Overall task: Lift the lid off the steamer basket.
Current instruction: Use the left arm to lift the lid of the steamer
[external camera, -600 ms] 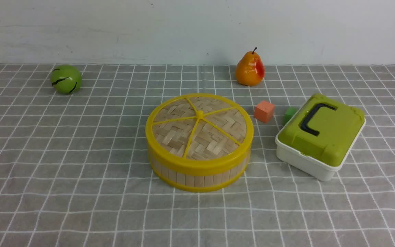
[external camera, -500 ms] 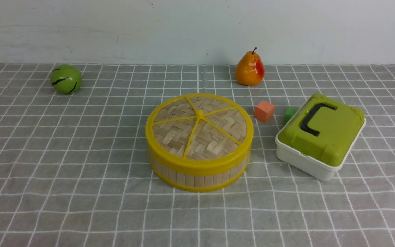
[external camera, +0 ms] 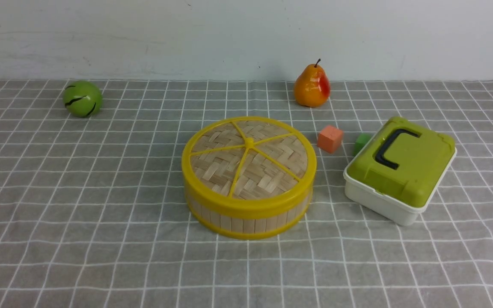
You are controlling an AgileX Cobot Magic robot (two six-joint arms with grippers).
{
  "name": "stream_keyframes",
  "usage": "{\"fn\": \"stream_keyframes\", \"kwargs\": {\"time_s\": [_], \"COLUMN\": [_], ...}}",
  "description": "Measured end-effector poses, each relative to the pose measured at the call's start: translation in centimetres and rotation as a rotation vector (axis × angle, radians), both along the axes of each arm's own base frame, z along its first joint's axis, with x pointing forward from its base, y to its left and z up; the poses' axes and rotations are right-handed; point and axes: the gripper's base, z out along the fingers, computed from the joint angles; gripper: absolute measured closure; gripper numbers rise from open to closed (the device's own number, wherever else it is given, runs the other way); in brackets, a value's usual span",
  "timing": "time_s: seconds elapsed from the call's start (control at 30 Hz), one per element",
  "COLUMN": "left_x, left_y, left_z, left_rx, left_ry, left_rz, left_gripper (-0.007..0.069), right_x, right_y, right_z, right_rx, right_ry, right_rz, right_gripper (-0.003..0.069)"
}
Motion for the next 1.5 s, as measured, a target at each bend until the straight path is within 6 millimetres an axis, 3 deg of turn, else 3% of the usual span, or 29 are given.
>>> {"fn": "stream_keyframes", "kwargs": {"time_s": [0.83,0.97,1.13,1.33,1.5], "left_x": [0.0,0.3,0.4,-0.3,-0.8], "left_y": [0.0,0.0,0.1,0.3,0.3], "left_z": [0.0,1.0,4.1,6.6,7.6], "left_rx": [0.001,-0.006,-0.03,-0.051,-0.063], "left_ry": [-0.002,-0.115,-0.463,-0.754,-0.871], "left_rz": [0.0,0.004,0.017,0.027,0.031], "left_gripper": [0.0423,0.0417,0.0412,0.0406,0.0405], "right_x": [0.0,0.0,0.0,0.0,0.0], "right_y": [0.0,0.0,0.0,0.0,0.0], "right_z": [0.0,0.0,0.0,0.0,0.0], "right_rx": [0.0,0.0,0.0,0.0,0.0], "right_ry": [0.0,0.0,0.0,0.0,0.0], "right_rz": [0.0,0.0,0.0,0.0,0.0], "right_gripper": [0.0415,0.0415,0.0415,0.0415,0.0415]}}
